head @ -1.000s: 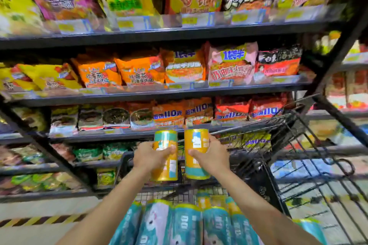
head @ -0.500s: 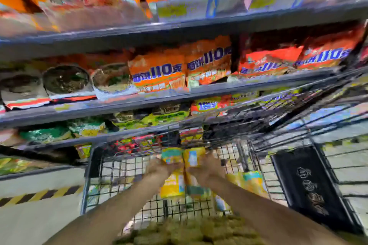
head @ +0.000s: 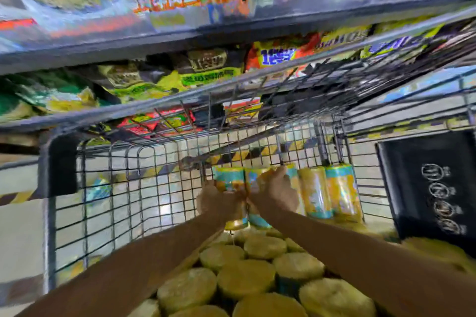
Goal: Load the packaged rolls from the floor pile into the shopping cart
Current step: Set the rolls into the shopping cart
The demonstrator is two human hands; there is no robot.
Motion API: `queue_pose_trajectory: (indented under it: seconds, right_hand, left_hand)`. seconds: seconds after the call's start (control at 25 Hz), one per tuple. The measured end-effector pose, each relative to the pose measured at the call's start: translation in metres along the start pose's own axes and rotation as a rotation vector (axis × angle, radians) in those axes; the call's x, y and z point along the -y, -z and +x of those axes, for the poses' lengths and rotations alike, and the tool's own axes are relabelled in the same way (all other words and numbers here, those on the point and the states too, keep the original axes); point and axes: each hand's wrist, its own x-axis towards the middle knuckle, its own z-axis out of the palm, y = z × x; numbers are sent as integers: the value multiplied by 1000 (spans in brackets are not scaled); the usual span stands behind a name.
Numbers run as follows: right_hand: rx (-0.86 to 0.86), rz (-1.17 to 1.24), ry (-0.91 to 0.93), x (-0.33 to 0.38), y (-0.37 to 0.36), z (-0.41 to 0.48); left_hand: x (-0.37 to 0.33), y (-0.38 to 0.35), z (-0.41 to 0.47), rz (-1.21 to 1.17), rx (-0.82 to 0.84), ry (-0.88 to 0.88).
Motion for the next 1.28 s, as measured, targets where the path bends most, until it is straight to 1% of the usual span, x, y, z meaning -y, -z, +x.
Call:
queue_pose_trajectory:
  seconds: [0.04, 0.16, 0.2, 0.32, 0.36, 0.4, 0.44, 0.6, 0.68, 0.72, 0.84, 0.92, 1.04, 1.12, 1.2, 1.28]
  right_hand:
    - [-5, 4, -57, -1, -3, 0]
    - [27, -65, -72, -3, 1, -8]
    - [46, -92, -71, -5, 3, -8]
    - [83, -211, -49, -5, 15, -8]
    - [116, -228, -25, -2, 22, -7]
    - [109, -248, 4, 2, 31, -7]
    - [108, -265, 43, 8, 40, -7]
    - [-56, -367, 273, 30, 82, -35]
    - [-126, -391, 407, 32, 107, -67]
    - [-160, -392, 474, 31, 118, -83]
    - [-282, -376, 645, 18, 151, -132]
    - [-368, -364, 779, 12, 175, -171]
    - [-378, -343, 944, 10, 201, -240]
    - [-400, -332, 1038, 14, 209, -276]
    - [-435, -329, 1176, 24, 205, -318]
    - [-423, -328, 1314, 38, 193, -362]
  left_hand:
    - [-1, -2, -3, -57, -10, 20]
    - [-6, -6, -20, -54, -34, 105]
    - [-7, -6, -23, -22, -12, 117]
    - [-15, 0, -23, 123, 121, 57]
    - [-20, 6, -25, 188, 133, 21]
    - [-29, 14, -28, 253, 120, -23]
    - [-39, 21, -31, 319, 86, -87]
    - [-89, 68, -75, 539, -88, -403]
    - [-100, 87, -109, 631, -162, -524]
    - [-103, 97, -127, 674, -198, -555]
    - [-98, 125, -192, 731, -339, -544]
    - [-93, 144, -245, 700, -478, -511]
    - [-75, 173, -324, 644, -660, -450]
    - [-56, 192, -364, 614, -736, -418]
    - [-23, 214, -406, 586, -828, -365]
    - [16, 234, -442, 546, -907, -300]
